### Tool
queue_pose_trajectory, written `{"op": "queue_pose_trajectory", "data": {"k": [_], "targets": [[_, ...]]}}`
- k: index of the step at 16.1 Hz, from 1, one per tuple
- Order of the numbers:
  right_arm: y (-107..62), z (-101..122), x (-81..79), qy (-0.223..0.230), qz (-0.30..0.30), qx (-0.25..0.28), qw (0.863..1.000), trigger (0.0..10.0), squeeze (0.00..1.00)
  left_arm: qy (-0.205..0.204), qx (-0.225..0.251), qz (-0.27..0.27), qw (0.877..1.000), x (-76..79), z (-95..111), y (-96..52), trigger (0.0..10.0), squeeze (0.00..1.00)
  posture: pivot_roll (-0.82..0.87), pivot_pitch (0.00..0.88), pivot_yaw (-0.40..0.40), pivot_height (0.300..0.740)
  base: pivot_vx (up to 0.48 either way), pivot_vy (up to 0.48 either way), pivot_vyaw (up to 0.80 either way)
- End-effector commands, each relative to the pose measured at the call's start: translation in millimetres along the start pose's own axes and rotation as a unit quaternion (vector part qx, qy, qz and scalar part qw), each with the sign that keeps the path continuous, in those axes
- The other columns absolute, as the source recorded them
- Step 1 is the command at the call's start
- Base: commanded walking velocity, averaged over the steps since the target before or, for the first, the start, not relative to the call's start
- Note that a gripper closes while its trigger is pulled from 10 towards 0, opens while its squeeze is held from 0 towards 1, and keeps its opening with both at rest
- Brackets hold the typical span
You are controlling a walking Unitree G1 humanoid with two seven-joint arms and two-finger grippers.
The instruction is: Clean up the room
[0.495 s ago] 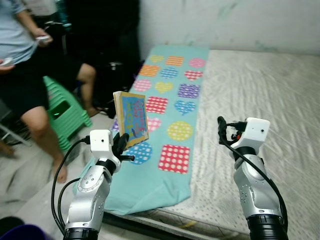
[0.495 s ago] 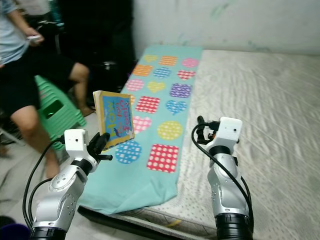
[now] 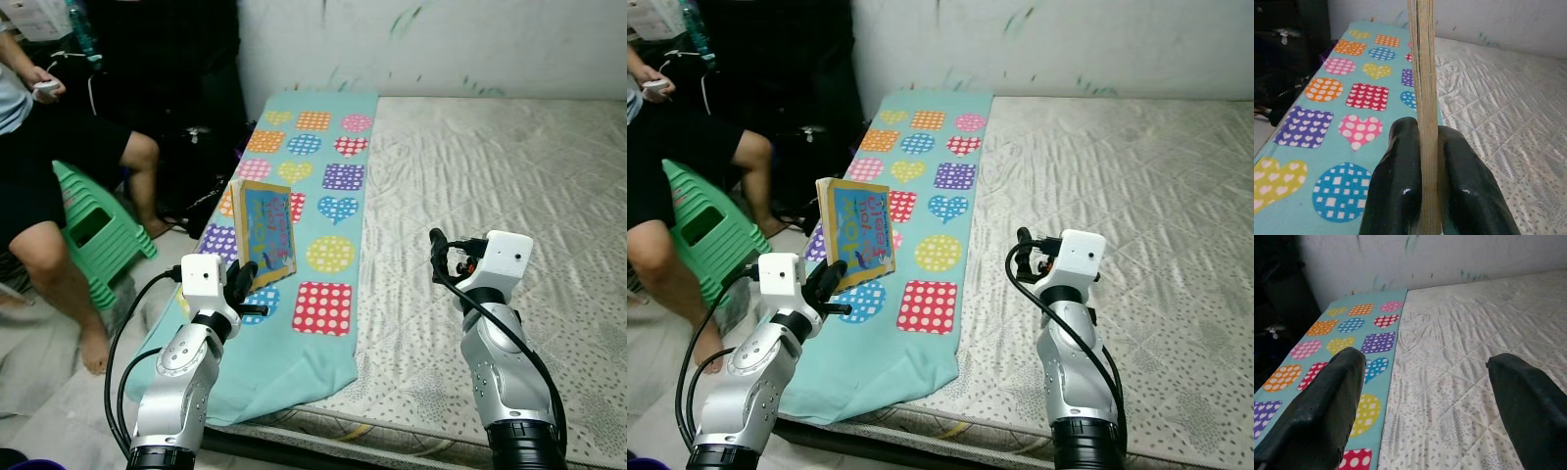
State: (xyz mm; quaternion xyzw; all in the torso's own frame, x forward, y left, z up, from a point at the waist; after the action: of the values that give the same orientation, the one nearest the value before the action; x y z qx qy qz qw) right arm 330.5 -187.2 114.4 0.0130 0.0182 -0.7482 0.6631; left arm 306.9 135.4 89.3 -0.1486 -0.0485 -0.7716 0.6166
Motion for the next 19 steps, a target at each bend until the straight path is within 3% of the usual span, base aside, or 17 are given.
{"op": "queue_pose_trajectory", "data": {"k": [1,4,11,15,19], "targets": [[0.8,-0.7,-3.2,0.001,0.006,0.0,1.0,10.0,0.0,0.005,0.02,-0.003,1.0,-1.9,9.5,-0.3,10.0,0.0,-0.21,0.0,0.085,0.74,0.0,-0.352,-0.58],[0.8,-1.0,-3.2,0.0,0.007,0.0,1.0,10.0,0.0,0.003,0.02,-0.002,1.0,-2.1,9.1,-0.4,10.0,0.0,-0.21,0.0,0.085,0.74,0.0,-0.368,-0.15],[0.9,-1.9,-2.7,-0.002,0.007,-0.001,1.0,10.0,0.0,0.002,0.02,0.0,1.0,-2.5,8.8,-0.1,10.0,0.0,-0.21,0.0,0.086,0.74,0.0,0.0,0.0],[1.1,-1.8,-2.8,-0.003,0.008,-0.001,1.0,10.0,0.0,0.0,0.019,0.0,1.0,-2.2,8.3,0.1,10.0,0.0,-0.21,0.0,0.084,0.74,0.0,-0.445,-0.76],[0.9,-2.9,-3.0,-0.005,0.01,-0.002,1.0,10.0,0.0,-0.001,0.019,0.001,1.0,-2.6,7.9,0.3,10.0,0.0,-0.21,0.0,0.084,0.74,0.0,-0.48,0.0]]}}
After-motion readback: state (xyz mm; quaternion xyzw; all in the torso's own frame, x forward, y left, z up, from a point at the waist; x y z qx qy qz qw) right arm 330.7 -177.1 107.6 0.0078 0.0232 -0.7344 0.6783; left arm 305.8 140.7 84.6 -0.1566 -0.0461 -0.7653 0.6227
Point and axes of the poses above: a point about 5 cm out from each wrist's last joint towards the gripper, its own y axis pointing out of the wrist towards the gripper, its own z axis along the axis of the wrist's last joint, x = y × z, the point moved 2 cm from there along y, pointing out of the wrist towards the gripper, and after that the axes turned 4 degrees about -y, right-handed, at the moved point
